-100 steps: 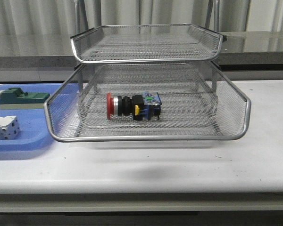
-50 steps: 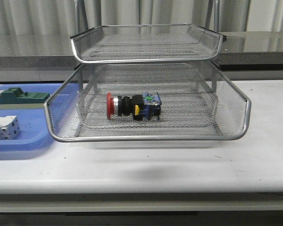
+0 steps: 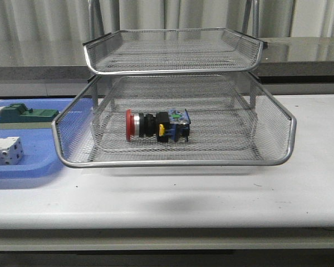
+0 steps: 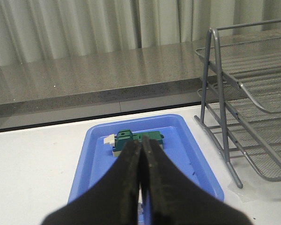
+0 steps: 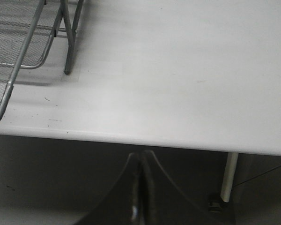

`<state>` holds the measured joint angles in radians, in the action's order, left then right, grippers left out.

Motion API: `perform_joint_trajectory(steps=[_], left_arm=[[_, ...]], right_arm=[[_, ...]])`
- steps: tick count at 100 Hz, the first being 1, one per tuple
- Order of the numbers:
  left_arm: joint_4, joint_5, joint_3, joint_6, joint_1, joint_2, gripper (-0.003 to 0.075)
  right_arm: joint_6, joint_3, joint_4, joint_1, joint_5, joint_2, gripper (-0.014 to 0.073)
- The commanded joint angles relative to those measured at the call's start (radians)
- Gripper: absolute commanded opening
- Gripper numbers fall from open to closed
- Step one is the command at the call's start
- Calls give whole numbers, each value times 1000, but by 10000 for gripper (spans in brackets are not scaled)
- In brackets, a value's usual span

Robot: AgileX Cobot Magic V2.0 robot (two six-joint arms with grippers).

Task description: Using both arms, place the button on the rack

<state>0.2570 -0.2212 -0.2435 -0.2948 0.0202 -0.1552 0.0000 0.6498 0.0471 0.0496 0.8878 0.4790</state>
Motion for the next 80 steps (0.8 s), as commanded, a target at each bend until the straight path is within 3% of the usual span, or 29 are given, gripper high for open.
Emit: perform_joint_trajectory(steps=[1,17,26,59,80], left_arm=[[14,87,-27,8,-3,-11,-20],[14,87,-27,8,-3,-11,-20],[14,87,-27,8,-3,-11,-20],[14,87,-27,8,-3,-11,-20],[14,87,-27,8,-3,-11,-20]], right_arm=[[0,32,10,-1,-65,5,-68],[0,32,-78,-1,-80,11,-68],[-62,32,-175,-1,-70,43,-68],[-639,32,-677,-1,-3,323,-67],[-911,32,-768,86,-24,491,-64]])
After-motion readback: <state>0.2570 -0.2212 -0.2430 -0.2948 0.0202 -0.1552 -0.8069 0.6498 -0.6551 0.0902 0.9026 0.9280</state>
